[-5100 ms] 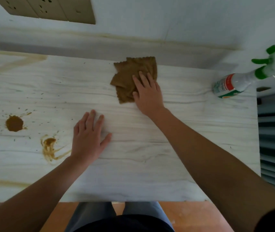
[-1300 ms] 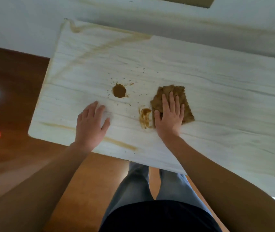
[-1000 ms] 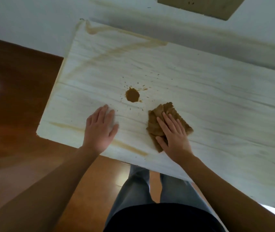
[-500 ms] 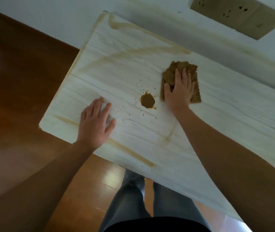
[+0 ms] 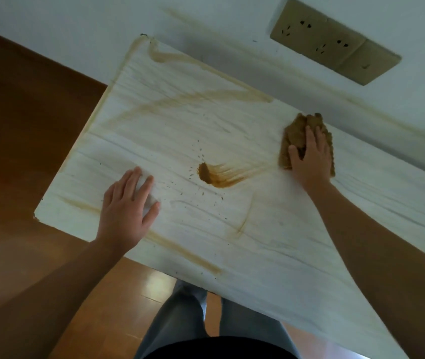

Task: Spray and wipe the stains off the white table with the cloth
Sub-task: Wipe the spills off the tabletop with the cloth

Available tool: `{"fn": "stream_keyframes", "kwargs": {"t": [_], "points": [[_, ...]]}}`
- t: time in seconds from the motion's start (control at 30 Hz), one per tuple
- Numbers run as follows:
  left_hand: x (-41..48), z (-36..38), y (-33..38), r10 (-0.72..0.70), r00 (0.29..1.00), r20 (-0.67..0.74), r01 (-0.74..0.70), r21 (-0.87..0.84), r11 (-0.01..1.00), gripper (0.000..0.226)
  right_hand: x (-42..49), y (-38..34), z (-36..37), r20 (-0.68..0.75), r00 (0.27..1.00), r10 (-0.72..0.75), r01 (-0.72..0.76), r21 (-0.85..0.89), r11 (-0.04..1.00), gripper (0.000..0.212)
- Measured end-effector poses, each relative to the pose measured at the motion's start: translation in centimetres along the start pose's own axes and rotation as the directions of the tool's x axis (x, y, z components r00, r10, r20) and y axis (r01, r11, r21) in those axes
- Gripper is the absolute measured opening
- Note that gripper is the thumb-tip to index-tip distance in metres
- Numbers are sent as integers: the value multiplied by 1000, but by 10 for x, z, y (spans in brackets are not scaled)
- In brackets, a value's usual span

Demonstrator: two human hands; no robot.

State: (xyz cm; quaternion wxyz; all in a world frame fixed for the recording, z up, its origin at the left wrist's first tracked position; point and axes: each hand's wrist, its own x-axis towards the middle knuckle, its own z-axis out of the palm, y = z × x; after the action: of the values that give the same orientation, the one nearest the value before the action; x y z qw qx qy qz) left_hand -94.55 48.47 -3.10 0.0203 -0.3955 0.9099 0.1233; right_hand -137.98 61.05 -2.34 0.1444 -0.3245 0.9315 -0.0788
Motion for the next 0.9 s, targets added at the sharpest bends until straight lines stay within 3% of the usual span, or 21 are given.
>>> {"fn": "stream_keyframes", "kwargs": {"t": [0.13, 0.23, 0.4, 0.5, 0.6, 0.67, 0.8, 0.9], "points": [[1, 2, 0, -8, 1000, 1, 8, 10, 1000, 66, 34, -7, -4, -5, 997, 80, -80, -24, 996, 71], [0, 6, 0, -10, 1000, -13, 10, 7, 1000, 66, 40, -33, 4, -3, 998, 61, -61, -46, 997, 69], [0, 6, -1, -14, 1000, -17, 14, 6, 1000, 66, 9, -95, 27, 45, 976, -215, 218, -75, 973, 66], [0, 4, 0, -16, 1000, -10, 16, 3, 1000, 66, -22, -115, 41, 121, 893, -434, 443, -68, 894, 65], [0, 2, 1, -13, 1000, -9, 13, -3, 1000, 66, -23, -100, 37, 170, 822, -543, 558, -58, 828, 66], [1, 0, 1, -11, 1000, -5, 11, 3, 1000, 66, -8, -80, 29, 134, 848, -513, 525, -80, 847, 67], [1, -1, 3, -19, 1000, 5, 19, 8, 1000, 66, 24, -32, 9, 42, 968, -246, 249, -76, 966, 69], [1, 0, 3, -19, 1000, 1, 19, 3, 1000, 66, 25, -4, -1, 28, 993, -113, 115, -51, 992, 69]]}}
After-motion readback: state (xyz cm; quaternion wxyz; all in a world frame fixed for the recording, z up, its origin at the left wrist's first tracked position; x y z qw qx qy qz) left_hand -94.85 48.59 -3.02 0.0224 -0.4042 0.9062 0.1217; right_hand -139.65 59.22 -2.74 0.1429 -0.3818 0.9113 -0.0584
